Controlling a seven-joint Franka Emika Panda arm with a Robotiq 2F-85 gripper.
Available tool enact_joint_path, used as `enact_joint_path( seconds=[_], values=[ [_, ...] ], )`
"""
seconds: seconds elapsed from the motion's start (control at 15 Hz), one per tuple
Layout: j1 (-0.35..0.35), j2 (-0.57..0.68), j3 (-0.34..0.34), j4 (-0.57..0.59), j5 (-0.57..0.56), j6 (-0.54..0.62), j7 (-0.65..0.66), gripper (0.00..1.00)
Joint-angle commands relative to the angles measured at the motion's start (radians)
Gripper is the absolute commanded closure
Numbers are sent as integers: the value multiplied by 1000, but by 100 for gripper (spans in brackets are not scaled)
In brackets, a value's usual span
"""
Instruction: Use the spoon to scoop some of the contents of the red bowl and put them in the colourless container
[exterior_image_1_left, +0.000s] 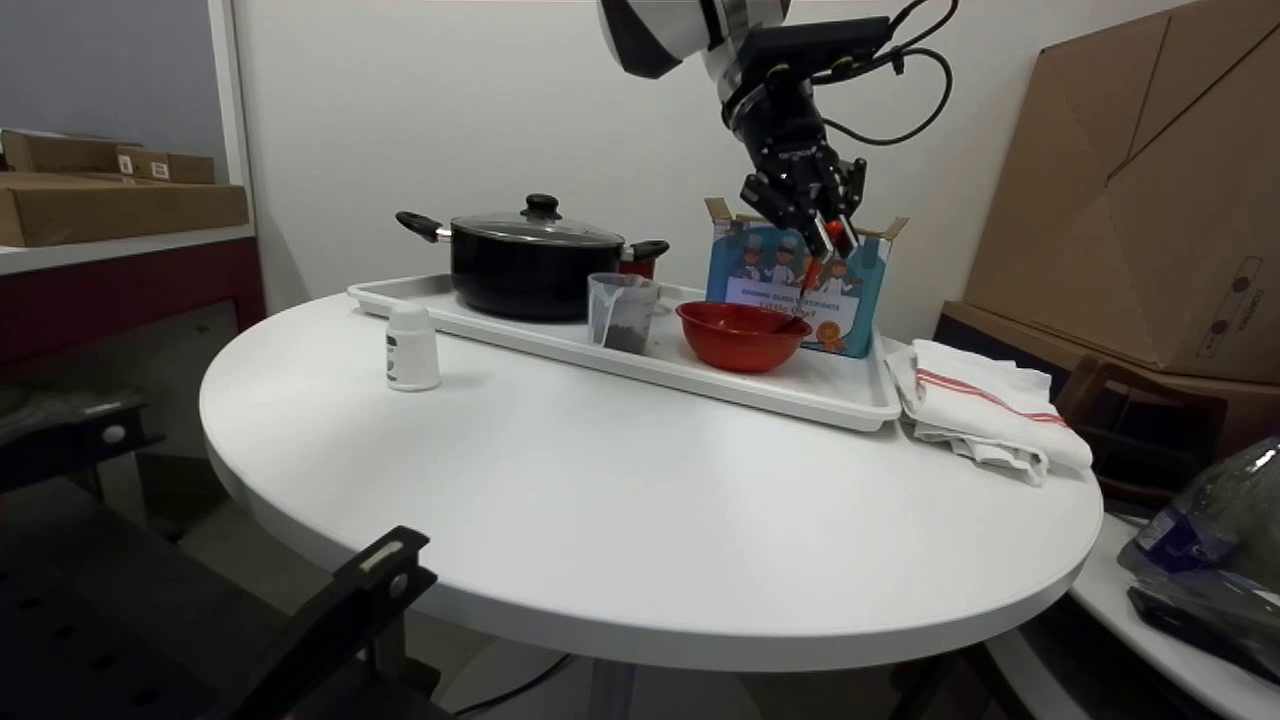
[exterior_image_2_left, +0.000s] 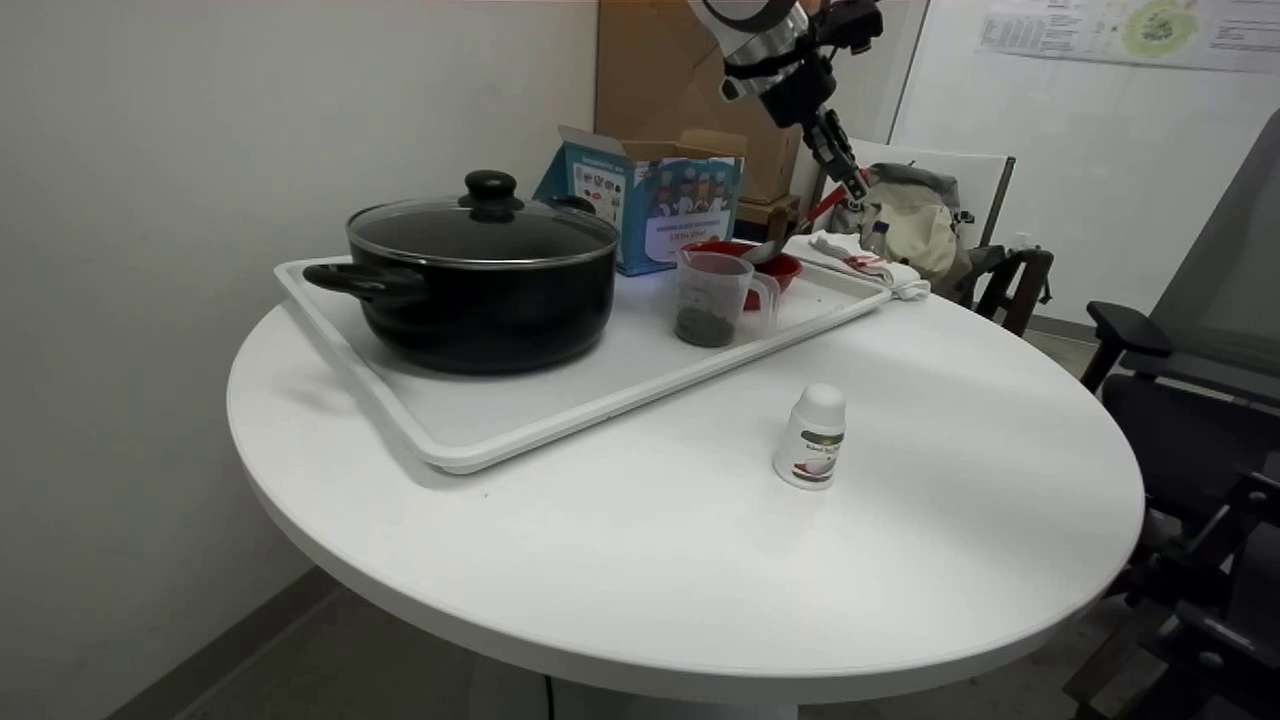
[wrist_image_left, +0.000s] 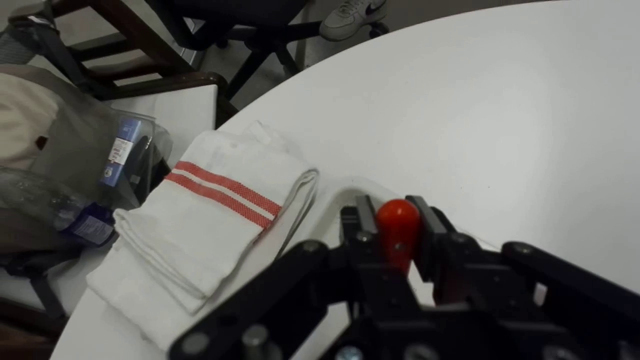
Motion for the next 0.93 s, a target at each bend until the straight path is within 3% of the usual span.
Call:
enact_joint_path(
  seconds=[0.0, 0.6, 0.87],
  values=[
    [18, 46, 3, 52, -51, -32, -52, 89],
    [52, 77, 42, 24, -91, -23, -85, 89],
    [19, 71, 81, 37, 25, -49, -70, 89]
  ],
)
